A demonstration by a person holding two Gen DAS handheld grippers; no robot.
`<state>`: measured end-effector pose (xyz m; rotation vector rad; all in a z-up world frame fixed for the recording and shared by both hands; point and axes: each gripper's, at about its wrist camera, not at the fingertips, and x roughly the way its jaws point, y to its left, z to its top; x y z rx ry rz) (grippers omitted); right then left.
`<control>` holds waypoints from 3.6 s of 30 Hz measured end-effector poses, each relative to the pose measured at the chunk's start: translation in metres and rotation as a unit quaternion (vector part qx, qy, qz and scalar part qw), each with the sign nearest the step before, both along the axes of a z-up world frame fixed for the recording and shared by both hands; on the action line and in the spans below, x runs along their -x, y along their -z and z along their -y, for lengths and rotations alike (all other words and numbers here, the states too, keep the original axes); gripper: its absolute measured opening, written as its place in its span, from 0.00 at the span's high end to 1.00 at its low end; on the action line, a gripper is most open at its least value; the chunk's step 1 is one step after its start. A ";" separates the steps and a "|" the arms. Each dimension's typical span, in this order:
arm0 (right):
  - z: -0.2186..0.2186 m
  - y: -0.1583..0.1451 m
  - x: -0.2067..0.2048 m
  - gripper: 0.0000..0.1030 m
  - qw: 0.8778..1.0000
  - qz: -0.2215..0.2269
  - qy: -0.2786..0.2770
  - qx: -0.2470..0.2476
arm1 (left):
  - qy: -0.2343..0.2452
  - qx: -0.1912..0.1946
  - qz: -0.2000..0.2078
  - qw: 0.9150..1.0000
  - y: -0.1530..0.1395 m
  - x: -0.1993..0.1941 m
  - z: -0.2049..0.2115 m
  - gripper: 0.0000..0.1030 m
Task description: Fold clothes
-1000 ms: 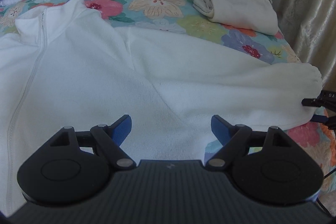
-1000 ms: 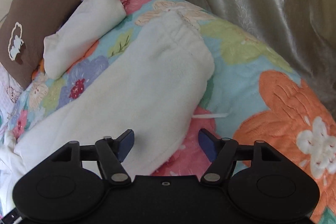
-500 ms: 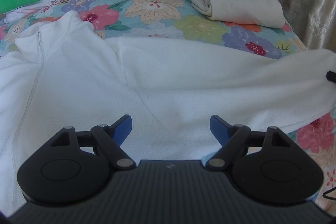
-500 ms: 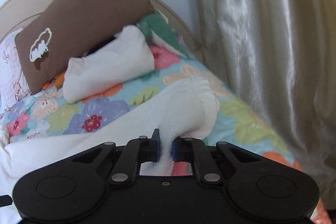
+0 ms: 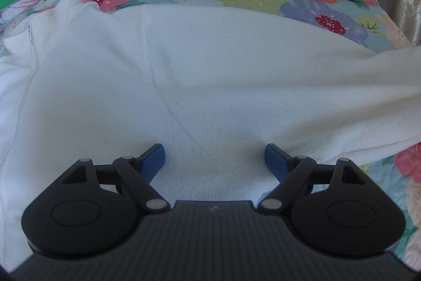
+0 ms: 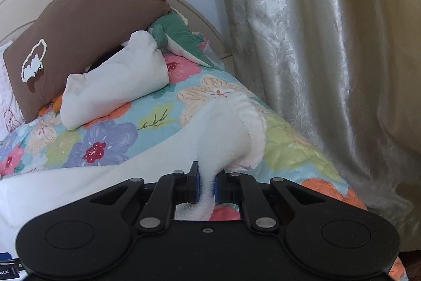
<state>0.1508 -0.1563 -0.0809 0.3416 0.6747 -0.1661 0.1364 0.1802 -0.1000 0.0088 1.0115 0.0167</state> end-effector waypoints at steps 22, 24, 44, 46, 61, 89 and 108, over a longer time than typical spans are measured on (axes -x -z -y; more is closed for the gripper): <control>-0.043 -0.026 0.018 0.89 0.997 0.017 -0.079 0.017 | 0.063 0.004 0.063 0.996 -0.043 0.056 -0.013 0.15; -0.071 -0.043 0.022 0.88 0.993 0.040 -0.105 0.028 | 0.053 0.009 0.087 0.995 -0.053 0.075 -0.038 0.15; -0.408 -0.061 0.010 0.87 0.903 -0.021 -0.408 -0.135 | -0.126 -0.012 0.161 0.979 -0.062 0.183 -0.248 0.15; -0.437 -0.062 0.010 0.87 0.895 -0.027 -0.426 -0.128 | -0.145 -0.001 0.174 0.974 -0.059 0.189 -0.267 0.15; -0.507 -0.054 0.024 0.46 0.833 -0.052 -0.534 -0.137 | -0.289 0.093 0.211 0.929 -0.028 0.193 -0.359 0.15; -0.356 0.024 0.081 0.53 0.885 0.047 -0.364 0.288 | -0.179 0.012 0.088 0.980 -0.007 0.085 -0.306 0.20; -0.377 0.029 0.099 0.86 0.886 0.037 -0.384 0.258 | -0.273 0.074 0.096 0.954 -0.012 0.088 -0.372 0.78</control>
